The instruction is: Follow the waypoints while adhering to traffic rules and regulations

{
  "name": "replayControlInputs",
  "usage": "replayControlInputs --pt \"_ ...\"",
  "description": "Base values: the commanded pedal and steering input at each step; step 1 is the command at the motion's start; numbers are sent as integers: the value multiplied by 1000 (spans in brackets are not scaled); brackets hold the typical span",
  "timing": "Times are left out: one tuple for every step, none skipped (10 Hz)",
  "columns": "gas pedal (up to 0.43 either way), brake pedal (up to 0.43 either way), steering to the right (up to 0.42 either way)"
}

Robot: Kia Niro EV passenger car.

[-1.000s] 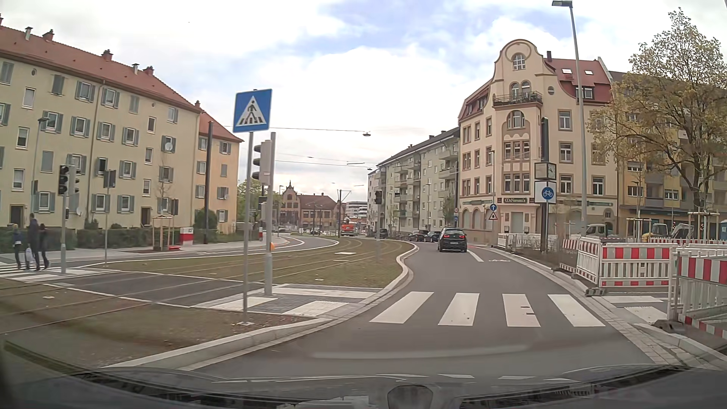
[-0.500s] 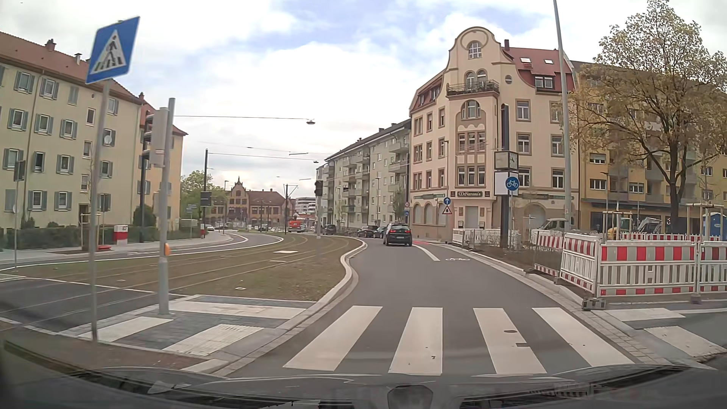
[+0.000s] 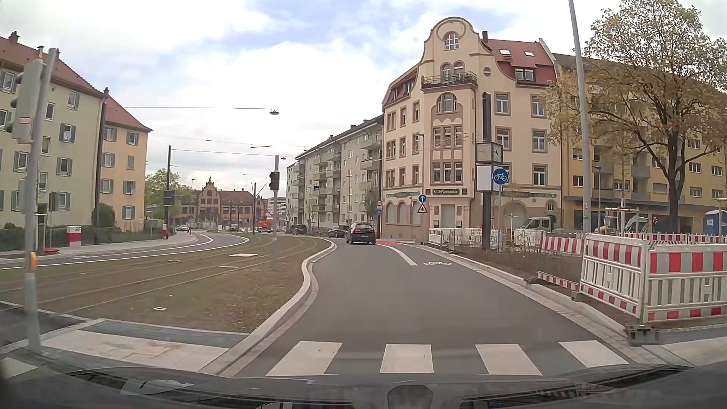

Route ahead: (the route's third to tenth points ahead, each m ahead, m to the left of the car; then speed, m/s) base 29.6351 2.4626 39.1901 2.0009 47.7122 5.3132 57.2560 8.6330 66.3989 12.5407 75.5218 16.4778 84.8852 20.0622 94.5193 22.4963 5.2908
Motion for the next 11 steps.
replayControlInputs --pt "67 0 28" --pt "67 0 21" --pt "79 0 15" --pt "79 0 9" --pt "79 0 4" --pt "79 0 -1" --pt "87 0 -2" --pt "87 0 -3" --pt "87 0 -4" --pt "87 0 -8" --pt "87 0 -11"
